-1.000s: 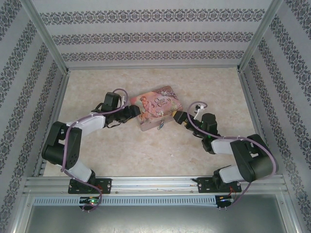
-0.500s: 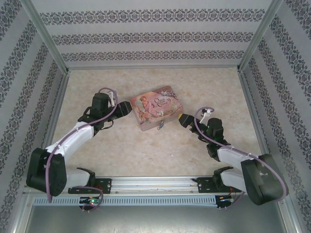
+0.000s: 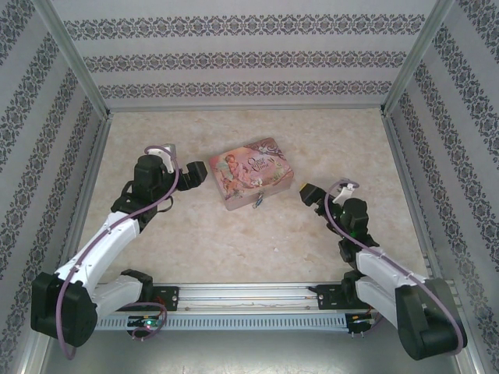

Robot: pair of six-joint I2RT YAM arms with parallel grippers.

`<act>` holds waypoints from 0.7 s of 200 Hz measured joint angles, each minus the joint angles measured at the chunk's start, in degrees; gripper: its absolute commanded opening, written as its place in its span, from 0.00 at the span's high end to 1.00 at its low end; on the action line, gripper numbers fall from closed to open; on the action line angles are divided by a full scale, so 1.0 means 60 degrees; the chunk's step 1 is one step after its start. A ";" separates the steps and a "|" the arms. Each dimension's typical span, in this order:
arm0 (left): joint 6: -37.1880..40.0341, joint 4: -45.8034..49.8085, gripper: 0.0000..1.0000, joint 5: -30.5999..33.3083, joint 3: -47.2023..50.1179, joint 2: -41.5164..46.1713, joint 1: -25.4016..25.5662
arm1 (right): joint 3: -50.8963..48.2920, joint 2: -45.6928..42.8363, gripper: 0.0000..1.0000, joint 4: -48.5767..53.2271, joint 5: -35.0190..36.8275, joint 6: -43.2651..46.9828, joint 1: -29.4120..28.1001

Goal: Unlock the padlock with the key

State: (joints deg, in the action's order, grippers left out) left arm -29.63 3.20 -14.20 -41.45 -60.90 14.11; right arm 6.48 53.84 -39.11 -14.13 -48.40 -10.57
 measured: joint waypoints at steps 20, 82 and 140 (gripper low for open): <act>0.0015 -0.0015 0.00 -0.0270 0.0000 -0.0025 0.0000 | -0.0277 -0.0521 0.02 0.0131 0.0295 -0.0193 0.0157; -0.0237 -0.0127 0.00 -0.1515 -0.0590 -0.1064 0.0058 | -0.0703 -0.2291 0.02 0.1264 0.0718 -0.0404 0.0368; -0.0393 -0.0280 0.00 -0.2036 -0.1603 -0.1974 0.0729 | -0.0783 -0.3552 0.02 0.2357 0.0860 -0.0412 0.0368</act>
State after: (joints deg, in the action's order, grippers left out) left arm -31.99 1.52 -26.41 -51.07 -72.75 18.48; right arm 1.78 32.53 -24.97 -8.97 -50.87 -8.36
